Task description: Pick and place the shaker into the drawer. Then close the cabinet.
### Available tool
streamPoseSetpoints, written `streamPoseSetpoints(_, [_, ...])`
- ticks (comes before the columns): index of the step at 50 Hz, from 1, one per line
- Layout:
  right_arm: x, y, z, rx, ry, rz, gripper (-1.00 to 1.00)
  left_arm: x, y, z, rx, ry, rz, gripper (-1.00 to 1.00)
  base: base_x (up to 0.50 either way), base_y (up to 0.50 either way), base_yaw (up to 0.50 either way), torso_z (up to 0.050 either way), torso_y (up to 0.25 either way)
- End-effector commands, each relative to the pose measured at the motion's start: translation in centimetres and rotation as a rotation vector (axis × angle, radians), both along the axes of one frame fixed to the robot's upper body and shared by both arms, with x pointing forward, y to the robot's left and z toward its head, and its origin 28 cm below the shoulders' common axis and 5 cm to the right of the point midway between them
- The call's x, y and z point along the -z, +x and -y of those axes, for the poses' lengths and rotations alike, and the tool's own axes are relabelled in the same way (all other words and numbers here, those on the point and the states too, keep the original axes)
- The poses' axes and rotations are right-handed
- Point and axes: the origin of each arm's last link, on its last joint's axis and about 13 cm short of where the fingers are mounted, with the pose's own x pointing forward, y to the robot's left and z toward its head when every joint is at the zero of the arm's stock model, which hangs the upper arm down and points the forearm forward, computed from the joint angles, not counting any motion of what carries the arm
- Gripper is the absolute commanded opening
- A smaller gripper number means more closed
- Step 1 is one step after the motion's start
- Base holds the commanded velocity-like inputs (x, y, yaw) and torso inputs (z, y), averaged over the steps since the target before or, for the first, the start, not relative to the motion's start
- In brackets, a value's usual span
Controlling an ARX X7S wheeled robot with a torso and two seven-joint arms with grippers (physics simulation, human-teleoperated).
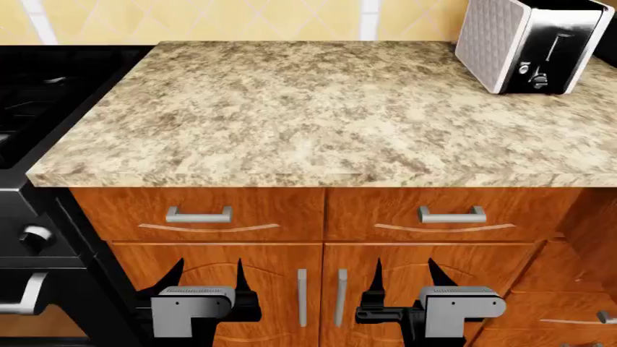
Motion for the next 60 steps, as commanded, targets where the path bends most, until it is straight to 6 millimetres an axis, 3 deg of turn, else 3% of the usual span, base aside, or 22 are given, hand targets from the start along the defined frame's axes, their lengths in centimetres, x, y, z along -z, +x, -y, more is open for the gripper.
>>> streamPoseSetpoints(1, [-0.4,0.0,0.0,-0.002,0.000,0.008,1.00,-0.5,0.0,0.0,0.004,0.006,0.012,1.00,0.00,0.00,0.00,0.000,0.000])
streamPoseSetpoints(11, [-7.1,-0.4,0.3,-0.026,0.002,0.155,1.00,-7.8,0.1,0.1,0.035,0.071,0.175,1.00,0.00,0.00,0.00,0.000,0.000])
streamPoseSetpoints(24, [-15.2,-0.1,1.0,-0.051,0.004,0.343,1.00,-15.5,0.9,-0.5,0.044,0.156,0.364,1.00,0.00,0.00,0.00,0.000,0.000])
streamPoseSetpoints(38, [-23.2,1.9,1.4,-0.040,0.008,0.521,1.00,-22.3,3.0,-0.8,0.054,0.211,0.485,1.00,0.00,0.00,0.00,0.000,0.000])
streamPoseSetpoints(47, [-25.6,2.1,1.2,-0.041,0.003,0.593,1.00,-24.5,3.3,-0.9,0.049,0.232,0.530,1.00,0.00,0.00,0.00,0.000,0.000])
streamPoseSetpoints(60, [-25.8,1.9,1.2,-0.023,0.008,0.617,1.00,-24.7,3.2,-0.9,0.050,0.238,0.540,1.00,0.00,0.26,0.00,0.000,0.000])
